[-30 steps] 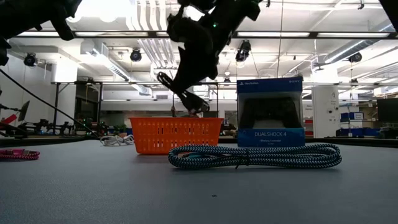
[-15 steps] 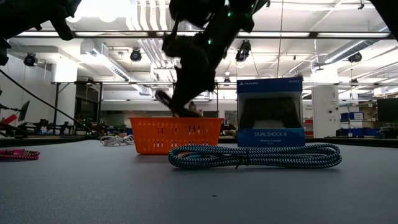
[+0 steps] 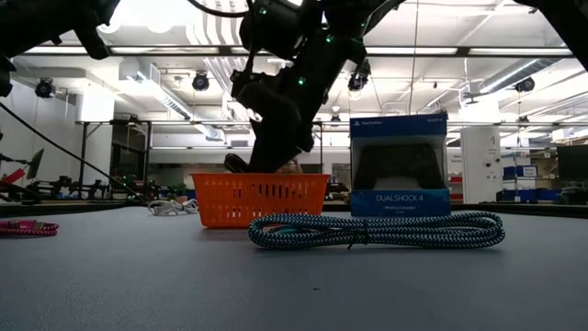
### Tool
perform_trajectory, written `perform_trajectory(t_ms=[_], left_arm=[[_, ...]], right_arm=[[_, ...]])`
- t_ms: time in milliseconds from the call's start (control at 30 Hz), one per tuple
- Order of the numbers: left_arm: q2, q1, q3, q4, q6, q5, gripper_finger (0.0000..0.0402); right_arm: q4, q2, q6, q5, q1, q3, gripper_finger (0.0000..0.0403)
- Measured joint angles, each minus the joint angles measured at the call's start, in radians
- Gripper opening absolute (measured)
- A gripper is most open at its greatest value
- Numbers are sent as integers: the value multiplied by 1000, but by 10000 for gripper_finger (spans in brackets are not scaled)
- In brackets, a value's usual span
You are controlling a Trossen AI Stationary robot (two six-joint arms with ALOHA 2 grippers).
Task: Pick and place USB-C Cables
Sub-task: Put the black charger cable into the orange bin
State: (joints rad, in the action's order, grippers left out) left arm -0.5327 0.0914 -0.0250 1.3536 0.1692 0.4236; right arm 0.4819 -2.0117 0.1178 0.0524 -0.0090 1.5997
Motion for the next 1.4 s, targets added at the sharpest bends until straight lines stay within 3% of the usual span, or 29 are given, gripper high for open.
perform_trajectory(t_ms=[1167, 1400], left_arm=[[0, 0, 0, 0, -5, 0, 0], [0, 0, 0, 0, -5, 0, 0]], right_arm=[[-2, 0, 20, 0, 0, 0, 57], [-2, 0, 5, 1, 0, 0, 75]])
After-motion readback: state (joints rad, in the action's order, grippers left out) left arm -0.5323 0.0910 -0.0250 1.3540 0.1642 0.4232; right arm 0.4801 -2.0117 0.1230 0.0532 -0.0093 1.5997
